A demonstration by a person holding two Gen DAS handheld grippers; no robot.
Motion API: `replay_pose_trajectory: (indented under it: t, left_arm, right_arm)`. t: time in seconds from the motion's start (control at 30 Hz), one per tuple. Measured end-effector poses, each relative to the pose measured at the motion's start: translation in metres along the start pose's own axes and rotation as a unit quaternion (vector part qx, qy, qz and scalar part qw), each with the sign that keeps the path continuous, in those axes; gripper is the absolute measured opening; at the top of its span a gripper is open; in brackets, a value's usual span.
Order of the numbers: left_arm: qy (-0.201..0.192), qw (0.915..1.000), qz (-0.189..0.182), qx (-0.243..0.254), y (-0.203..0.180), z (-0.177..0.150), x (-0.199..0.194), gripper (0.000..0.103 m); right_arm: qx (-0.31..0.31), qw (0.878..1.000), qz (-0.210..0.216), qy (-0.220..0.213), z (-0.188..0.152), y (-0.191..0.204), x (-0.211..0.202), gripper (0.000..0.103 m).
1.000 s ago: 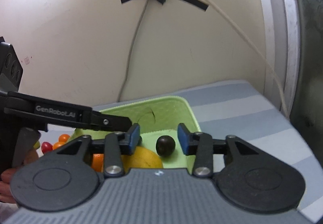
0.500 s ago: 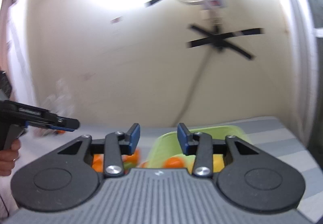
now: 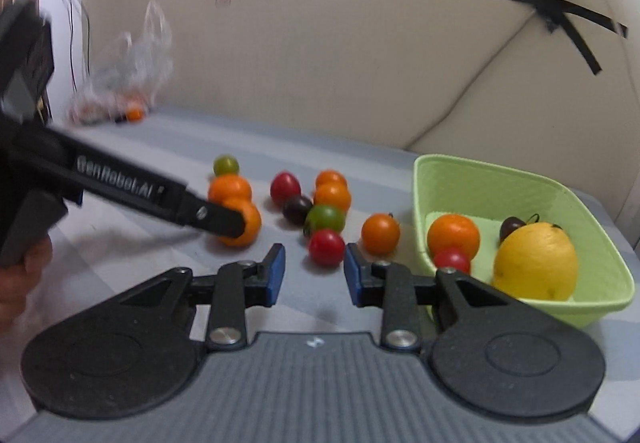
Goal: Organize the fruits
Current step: 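Grasp a mandarin orange with the left gripper while the right grasps a red tomato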
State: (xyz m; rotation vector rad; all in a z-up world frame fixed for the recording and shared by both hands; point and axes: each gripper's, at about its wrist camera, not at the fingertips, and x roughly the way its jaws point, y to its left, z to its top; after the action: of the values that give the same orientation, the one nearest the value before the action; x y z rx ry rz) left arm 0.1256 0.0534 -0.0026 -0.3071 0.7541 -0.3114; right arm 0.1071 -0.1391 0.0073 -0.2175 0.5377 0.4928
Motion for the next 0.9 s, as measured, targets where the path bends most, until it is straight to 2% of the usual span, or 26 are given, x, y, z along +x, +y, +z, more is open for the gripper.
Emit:
replay_pose_trajectory:
  t: [0.17,0.23,0.3,0.33,0.67,0.7,0.77,0.9]
  left_arm:
    - [-0.004,0.9999,0.007,0.009,-0.001,-0.001,0.010,0.054]
    - [-0.010,0.9997,0.012,0.018,-0.003,-0.003,0.010,0.051]
    - [-0.017,0.9991,0.024,0.029,-0.004,-0.005,0.010,0.039]
    - [-0.020,0.9988,0.030,0.034,-0.004,-0.006,0.009,0.037]
    - [-0.019,0.9997,0.008,0.015,-0.004,-0.024,-0.012,0.036]
    - [-0.019,0.9997,0.007,0.014,-0.003,-0.026,-0.015,0.036]
    - [-0.019,0.9997,0.008,0.010,-0.003,-0.030,-0.020,0.036]
    - [-0.022,0.9997,-0.007,0.005,-0.009,-0.028,-0.029,0.036]
  right_arm:
    - [-0.059,0.998,-0.025,-0.002,-0.001,0.011,0.017,0.034]
    - [-0.073,0.997,-0.028,0.002,-0.002,0.015,0.024,0.033]
    - [-0.089,0.995,-0.042,0.003,-0.003,0.019,0.029,0.033]
    - [-0.096,0.994,-0.048,0.003,-0.003,0.021,0.030,0.033]
    - [-0.114,0.992,-0.055,0.008,0.000,0.022,0.036,0.031]
    - [-0.117,0.991,-0.058,0.009,0.000,0.021,0.037,0.026]
    - [-0.117,0.992,-0.055,0.006,-0.002,0.020,0.036,0.026]
    - [-0.094,0.993,-0.052,-0.038,-0.009,0.017,0.003,0.026]
